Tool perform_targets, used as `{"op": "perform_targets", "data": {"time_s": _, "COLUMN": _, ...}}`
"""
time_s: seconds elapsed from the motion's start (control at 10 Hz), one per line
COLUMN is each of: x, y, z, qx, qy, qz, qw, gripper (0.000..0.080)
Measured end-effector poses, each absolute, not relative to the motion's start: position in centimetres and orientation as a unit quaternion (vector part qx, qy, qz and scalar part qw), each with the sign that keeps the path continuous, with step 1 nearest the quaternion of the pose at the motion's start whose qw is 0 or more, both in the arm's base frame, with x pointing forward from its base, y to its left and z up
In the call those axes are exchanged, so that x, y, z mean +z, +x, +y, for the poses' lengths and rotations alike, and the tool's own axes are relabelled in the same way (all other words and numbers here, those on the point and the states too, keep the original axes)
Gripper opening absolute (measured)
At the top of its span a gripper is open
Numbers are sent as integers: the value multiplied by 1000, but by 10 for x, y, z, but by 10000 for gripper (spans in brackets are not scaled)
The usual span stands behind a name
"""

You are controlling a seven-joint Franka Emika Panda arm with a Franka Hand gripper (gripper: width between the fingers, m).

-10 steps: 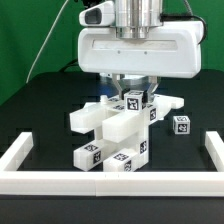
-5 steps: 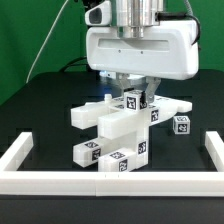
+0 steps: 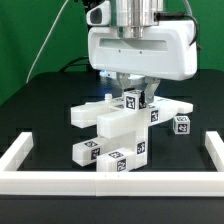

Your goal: Assemble chair

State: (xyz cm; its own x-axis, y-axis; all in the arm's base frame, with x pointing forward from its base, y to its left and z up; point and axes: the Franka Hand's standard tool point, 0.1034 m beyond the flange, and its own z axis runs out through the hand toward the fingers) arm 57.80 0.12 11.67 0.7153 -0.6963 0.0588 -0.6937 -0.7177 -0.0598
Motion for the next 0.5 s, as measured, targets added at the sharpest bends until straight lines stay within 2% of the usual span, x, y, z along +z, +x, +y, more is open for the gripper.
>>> {"op": "perform_targets", "data": {"time_s": 0.5, "x": 117, "y": 583, "z": -19, "qx": -21, "qy": -915, "qz": 400, "qw": 36, "gripper": 284}}
